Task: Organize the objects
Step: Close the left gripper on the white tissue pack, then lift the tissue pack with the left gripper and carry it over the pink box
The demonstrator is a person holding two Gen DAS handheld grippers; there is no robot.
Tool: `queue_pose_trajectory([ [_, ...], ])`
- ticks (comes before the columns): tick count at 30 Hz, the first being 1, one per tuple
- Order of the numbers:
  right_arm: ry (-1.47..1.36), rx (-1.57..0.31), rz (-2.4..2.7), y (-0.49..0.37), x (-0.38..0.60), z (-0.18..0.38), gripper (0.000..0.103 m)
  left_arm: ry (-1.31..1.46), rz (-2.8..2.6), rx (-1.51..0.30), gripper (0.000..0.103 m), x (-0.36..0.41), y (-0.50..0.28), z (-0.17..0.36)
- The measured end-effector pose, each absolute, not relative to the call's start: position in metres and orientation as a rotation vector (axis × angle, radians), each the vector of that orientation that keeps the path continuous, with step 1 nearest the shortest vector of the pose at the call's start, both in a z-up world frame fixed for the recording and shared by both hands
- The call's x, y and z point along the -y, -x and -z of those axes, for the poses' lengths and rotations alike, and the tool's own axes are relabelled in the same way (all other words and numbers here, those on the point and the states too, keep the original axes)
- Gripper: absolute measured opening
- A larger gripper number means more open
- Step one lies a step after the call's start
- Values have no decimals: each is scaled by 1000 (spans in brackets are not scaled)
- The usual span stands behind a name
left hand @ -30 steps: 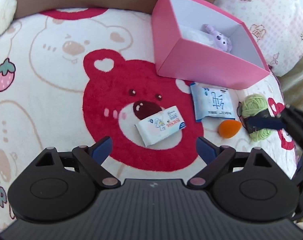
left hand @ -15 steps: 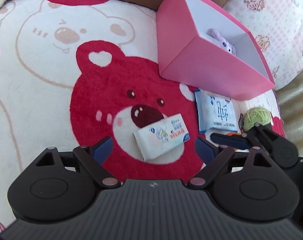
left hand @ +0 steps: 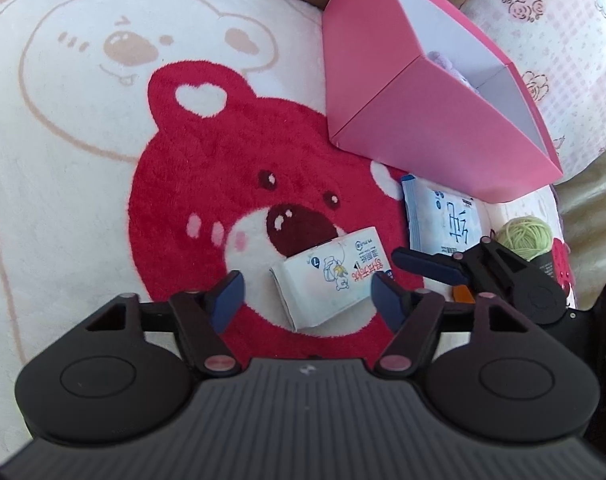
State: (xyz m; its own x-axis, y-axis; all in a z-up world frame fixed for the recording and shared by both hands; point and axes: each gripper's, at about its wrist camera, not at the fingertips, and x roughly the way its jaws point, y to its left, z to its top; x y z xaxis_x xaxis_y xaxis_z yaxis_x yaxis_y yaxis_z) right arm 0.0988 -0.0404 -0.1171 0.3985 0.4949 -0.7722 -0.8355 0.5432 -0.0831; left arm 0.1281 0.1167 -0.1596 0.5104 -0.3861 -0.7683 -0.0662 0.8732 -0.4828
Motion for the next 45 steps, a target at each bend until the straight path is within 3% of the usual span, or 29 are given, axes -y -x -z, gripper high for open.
queue_pose_trajectory([
  [9, 346, -813, -868, -103, 54, 131, 95, 452, 174, -1064, 51, -117, -133, 167],
  [11, 332, -806, -862, -100, 57, 134, 101, 459, 177, -1060, 48, -118, -133, 167],
  [13, 328, -820, -864, -105, 54, 138, 103, 476, 192, -1056, 38, -118, -133, 166],
  [15, 338, -833, -851, -107, 52, 136, 103, 504, 212, -1055, 35, -117, -134, 166],
  [21, 372, -866, -815, -108, 46, 129, 99, 603, 268, -1038, 35, -117, -136, 168],
  [26, 354, -849, -768, -104, 53, 125, 84, 558, 250, -1061, 35, -112, -140, 176],
  [45, 364, -841, -700, -82, 84, 108, 82, 420, 361, -1056, 35, -73, -125, 161],
])
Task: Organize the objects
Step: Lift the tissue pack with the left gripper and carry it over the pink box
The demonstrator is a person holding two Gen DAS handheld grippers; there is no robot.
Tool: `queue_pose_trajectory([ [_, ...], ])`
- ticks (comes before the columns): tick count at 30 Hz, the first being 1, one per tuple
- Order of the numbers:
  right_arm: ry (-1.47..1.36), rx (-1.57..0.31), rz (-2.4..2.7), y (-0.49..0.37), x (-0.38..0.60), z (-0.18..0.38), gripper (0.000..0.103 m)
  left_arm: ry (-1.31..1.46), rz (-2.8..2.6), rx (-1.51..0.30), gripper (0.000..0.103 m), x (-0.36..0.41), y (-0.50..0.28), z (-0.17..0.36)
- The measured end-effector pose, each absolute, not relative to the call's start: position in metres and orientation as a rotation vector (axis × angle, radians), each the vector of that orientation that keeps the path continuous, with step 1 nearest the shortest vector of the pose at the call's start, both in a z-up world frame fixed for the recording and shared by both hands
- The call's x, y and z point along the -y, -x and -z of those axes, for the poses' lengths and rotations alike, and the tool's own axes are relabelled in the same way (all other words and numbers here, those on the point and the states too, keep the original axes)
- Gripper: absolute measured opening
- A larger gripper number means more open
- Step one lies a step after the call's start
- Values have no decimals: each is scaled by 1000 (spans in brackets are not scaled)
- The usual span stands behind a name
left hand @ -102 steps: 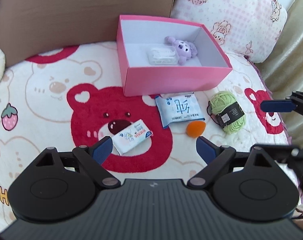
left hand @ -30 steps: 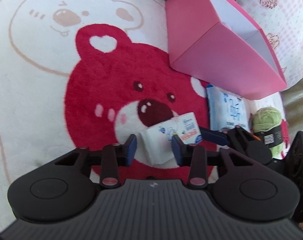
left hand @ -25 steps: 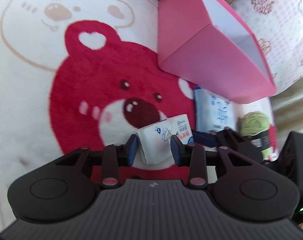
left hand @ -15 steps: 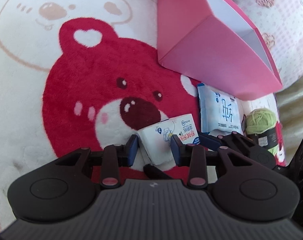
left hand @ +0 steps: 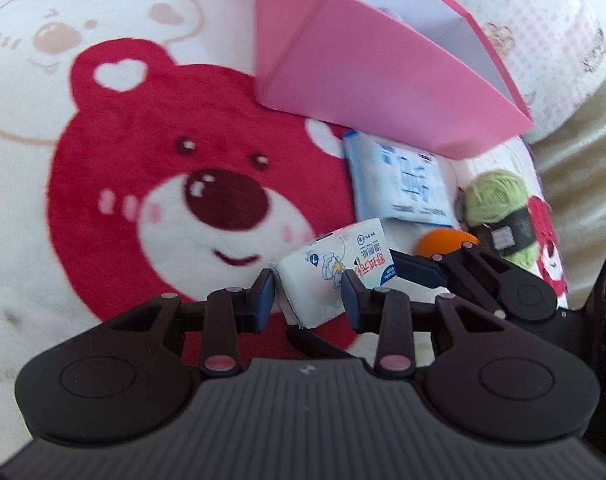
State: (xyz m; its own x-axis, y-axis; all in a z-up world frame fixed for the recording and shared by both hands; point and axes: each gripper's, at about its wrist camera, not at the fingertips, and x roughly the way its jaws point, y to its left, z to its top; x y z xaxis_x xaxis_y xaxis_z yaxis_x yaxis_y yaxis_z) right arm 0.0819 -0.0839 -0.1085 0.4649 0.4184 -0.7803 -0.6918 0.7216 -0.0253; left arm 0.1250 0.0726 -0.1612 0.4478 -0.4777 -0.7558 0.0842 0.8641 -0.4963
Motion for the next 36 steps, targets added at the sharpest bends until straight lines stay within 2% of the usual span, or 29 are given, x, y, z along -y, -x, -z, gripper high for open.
queue_pose_trajectory([
  [7, 317, -866, -693, -74, 102, 93, 83, 437, 384, -1062, 35, -64, -111, 148],
  [12, 175, -891, -746, -69, 118, 80, 84, 420, 426, -1025, 35, -60, -84, 125],
  [36, 277, -721, -690, -36, 154, 29, 83, 431, 440, -910, 36, -15, -48, 83],
])
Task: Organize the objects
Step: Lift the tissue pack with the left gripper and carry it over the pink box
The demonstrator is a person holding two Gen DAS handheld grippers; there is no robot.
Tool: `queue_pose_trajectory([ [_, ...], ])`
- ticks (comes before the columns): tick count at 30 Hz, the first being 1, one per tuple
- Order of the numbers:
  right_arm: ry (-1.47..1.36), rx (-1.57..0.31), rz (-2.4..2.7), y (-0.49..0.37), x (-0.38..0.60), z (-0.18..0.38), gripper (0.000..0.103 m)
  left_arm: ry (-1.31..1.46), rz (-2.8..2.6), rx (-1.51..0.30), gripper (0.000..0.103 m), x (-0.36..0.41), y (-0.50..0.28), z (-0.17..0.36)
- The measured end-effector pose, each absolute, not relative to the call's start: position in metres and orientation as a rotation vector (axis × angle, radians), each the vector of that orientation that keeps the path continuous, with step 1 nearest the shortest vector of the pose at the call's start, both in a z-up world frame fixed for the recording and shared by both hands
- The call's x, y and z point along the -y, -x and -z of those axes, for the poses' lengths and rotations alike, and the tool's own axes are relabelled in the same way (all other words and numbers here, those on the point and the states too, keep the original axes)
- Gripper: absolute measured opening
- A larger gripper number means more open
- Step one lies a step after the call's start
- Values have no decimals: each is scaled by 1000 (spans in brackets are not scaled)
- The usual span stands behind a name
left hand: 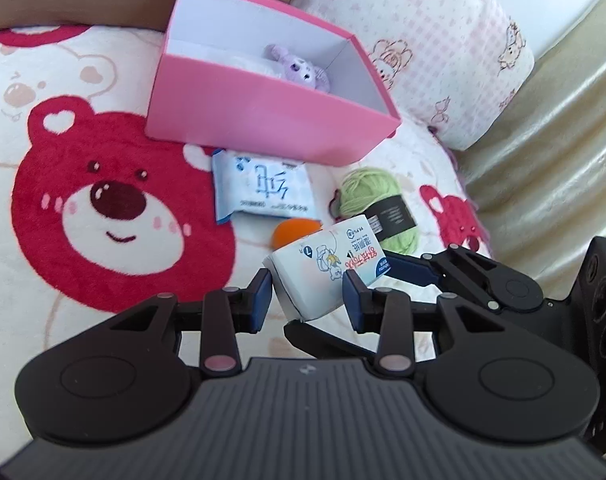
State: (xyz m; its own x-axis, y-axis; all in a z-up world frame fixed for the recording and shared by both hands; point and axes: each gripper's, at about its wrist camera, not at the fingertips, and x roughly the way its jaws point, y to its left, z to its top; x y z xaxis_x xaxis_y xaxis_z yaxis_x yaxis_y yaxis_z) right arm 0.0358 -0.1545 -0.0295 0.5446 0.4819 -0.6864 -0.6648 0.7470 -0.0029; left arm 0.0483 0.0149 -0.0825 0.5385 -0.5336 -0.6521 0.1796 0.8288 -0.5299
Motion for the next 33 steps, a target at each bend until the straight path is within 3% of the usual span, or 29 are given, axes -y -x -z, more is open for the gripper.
queue_pose_trajectory([
  [13, 247, -685, -694, -36, 165, -9, 83, 322, 410, -866, 36, 4, -41, 28],
  [33, 212, -706, -704, -68, 162, -50, 83, 377, 461, -930, 36, -13, -84, -25],
])
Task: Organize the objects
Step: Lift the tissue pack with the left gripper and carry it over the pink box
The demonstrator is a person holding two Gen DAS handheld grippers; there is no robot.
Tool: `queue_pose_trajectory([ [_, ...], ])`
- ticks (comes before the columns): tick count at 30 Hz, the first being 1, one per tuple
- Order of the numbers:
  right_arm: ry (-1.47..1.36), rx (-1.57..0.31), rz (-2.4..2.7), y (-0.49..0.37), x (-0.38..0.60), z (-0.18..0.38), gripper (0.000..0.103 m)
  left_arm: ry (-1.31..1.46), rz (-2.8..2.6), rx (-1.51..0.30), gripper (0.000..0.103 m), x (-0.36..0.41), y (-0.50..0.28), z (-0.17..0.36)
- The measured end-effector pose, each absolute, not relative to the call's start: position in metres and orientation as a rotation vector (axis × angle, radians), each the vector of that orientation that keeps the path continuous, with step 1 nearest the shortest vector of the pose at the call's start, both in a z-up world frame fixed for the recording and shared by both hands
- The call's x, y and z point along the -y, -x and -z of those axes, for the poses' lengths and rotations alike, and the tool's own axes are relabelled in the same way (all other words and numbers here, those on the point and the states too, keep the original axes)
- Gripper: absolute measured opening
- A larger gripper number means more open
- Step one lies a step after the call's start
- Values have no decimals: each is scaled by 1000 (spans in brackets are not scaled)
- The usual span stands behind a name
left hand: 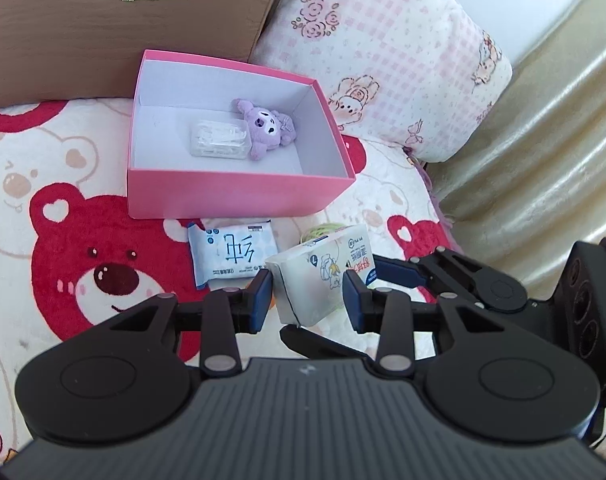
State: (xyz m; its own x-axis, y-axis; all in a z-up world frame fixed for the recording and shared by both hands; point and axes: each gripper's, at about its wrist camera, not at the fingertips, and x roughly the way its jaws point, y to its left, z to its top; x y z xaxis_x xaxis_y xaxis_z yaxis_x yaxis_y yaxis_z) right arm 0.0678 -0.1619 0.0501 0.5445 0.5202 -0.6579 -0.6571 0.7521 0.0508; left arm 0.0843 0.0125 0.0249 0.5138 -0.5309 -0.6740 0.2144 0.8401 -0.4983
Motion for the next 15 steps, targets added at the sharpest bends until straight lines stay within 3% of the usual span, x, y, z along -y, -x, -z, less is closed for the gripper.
queue_pose_trajectory([
  [4, 178, -734, -712, -79, 160, -50, 83, 388, 452, -938, 36, -15, -93, -29],
  [6, 196, -748, -720, -85, 158, -49, 75, 372, 429, -934, 36, -14, -100, -31],
  [15, 231, -769, -682, -121, 159, -51, 67, 404, 436, -930, 36, -8, -132, -39],
])
